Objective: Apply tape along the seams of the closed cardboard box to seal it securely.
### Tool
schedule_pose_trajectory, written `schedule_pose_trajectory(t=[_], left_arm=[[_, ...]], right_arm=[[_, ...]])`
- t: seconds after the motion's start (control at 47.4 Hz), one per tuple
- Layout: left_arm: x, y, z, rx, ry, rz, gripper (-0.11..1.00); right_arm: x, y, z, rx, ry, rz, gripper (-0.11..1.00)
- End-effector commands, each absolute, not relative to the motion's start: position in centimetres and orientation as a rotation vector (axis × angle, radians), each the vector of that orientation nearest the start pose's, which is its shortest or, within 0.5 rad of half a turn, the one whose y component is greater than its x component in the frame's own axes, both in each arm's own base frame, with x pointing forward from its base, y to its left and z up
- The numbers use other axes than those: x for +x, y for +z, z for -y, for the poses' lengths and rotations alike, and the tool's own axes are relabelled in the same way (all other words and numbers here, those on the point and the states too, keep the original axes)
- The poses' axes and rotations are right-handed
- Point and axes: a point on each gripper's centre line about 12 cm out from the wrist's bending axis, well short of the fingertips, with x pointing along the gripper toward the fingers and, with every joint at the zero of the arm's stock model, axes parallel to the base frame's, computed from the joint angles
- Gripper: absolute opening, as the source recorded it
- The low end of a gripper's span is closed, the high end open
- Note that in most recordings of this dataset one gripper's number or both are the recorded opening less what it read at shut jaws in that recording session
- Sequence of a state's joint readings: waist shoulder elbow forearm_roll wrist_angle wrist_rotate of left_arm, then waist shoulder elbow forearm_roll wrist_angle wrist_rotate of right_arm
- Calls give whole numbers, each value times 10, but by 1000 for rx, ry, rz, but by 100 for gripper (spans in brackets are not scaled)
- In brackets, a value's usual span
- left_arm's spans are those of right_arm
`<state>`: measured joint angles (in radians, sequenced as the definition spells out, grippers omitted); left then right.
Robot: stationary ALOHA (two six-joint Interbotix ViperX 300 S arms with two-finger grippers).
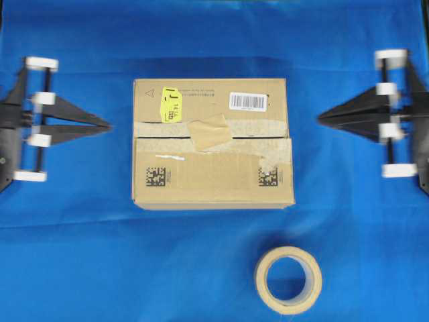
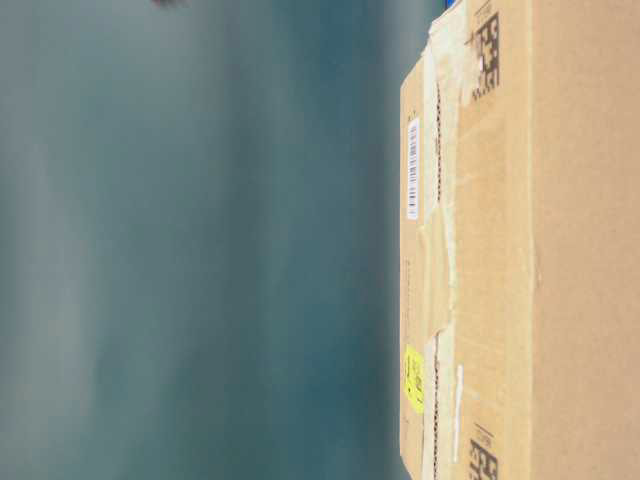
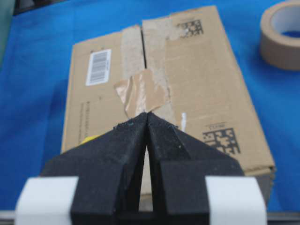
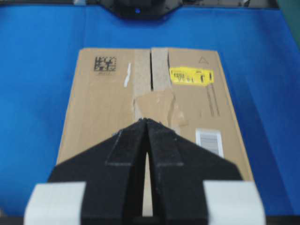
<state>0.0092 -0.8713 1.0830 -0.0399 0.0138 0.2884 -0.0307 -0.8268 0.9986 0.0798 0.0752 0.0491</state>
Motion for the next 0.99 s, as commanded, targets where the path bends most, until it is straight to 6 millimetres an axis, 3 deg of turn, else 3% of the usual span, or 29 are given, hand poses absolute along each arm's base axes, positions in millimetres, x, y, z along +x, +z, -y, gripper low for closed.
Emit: schedule_pose_trajectory(t=[0.0, 0.211, 0.422, 0.97], left_arm=[[203, 283, -2, 234, -16, -205, 0], [167, 264, -1, 170, -16, -223, 0], [151, 241, 0, 117, -17, -280, 0], [150, 235, 0, 117, -18, -295, 0]], right_arm=[[211, 296, 5, 123, -34, -248, 0], [174, 261, 3, 125, -31, -310, 0], [164, 236, 3, 132, -34, -359, 0], [166, 230, 3, 133, -36, -380, 0]])
